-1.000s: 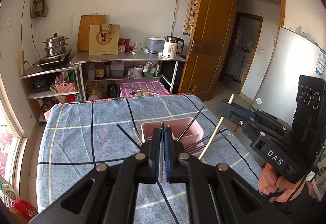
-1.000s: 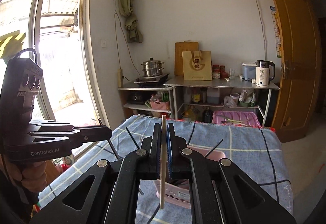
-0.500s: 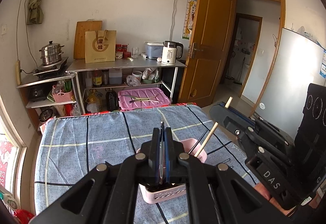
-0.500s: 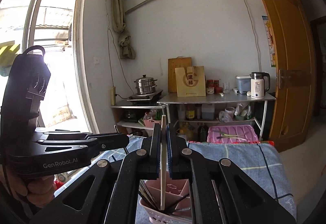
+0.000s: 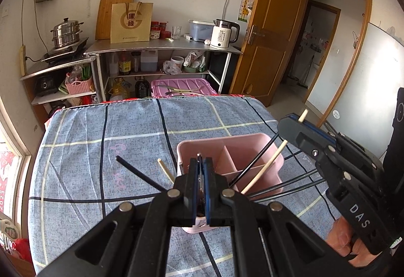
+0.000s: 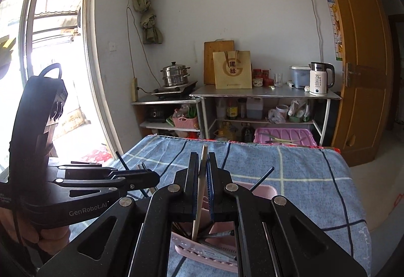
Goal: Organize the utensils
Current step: 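Open both grippers to drop the chopsticks into the pink basket, then move both open grippers down to black chopsticks lying on the cloth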
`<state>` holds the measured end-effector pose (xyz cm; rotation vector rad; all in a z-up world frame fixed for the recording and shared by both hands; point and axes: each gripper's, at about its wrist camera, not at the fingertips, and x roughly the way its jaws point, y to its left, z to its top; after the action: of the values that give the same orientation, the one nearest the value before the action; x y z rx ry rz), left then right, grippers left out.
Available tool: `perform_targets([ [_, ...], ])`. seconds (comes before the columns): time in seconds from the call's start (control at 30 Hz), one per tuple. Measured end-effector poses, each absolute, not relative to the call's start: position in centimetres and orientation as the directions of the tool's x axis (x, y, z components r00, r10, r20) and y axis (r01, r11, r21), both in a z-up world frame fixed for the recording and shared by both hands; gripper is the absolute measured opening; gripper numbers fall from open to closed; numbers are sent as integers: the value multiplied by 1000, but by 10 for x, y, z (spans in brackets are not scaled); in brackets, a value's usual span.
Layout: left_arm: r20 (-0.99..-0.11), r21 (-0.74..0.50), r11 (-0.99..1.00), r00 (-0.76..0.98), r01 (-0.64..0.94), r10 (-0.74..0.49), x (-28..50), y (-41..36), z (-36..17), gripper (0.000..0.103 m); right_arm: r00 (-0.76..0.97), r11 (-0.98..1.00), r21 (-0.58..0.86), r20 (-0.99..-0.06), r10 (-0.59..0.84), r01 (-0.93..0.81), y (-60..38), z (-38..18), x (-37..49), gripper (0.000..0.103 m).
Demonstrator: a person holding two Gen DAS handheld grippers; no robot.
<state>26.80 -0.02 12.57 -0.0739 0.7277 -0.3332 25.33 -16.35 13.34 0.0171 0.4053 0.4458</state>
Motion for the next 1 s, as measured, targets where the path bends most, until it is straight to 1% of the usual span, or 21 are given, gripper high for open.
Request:
perform_targets([
  [0.07,-633,-188,944,702,270,-326,266,2,126,6,821,903,106,-383,424,-417,-165,132,252,15],
  [0.1,-629,-189,945,705,269,-327,265,3,127,7,821,904,106,-384,422,-415,-166,133,251,16],
  [0.17,-619,-191,945,714,267,-326,260,6,129,15,823,905,104,-383,419,-412,-169,133,247,16],
  [0.2,-612,-191,945,720,266,-327,257,7,131,16,825,906,103,-381,418,-412,-170,134,245,16],
  [0.33,-582,-192,943,742,272,-332,241,10,141,18,836,907,90,-359,416,-412,-178,141,231,17],
  [0.47,-552,-185,945,767,268,-326,222,14,148,20,842,908,89,-345,414,-410,-186,147,217,21],
  [0.63,-521,-168,949,794,267,-315,193,16,150,21,854,912,107,-323,409,-396,-203,149,193,21],
  [0.7,-511,-167,949,800,266,-314,180,16,148,23,854,911,117,-319,411,-395,-210,146,183,21],
  [0.73,-504,-164,951,807,262,-309,173,15,147,25,855,913,119,-321,407,-390,-214,144,179,21],
  [0.77,-497,-161,953,813,255,-302,166,13,144,28,856,915,121,-323,403,-385,-217,141,174,21],
  [0.83,-497,-158,957,818,245,-291,155,12,138,29,854,917,127,-334,399,-379,-222,133,164,21],
  [1.0,-507,-125,966,822,226,-258,130,0,115,29,847,927,123,-379,374,-355,-236,112,145,21],
])
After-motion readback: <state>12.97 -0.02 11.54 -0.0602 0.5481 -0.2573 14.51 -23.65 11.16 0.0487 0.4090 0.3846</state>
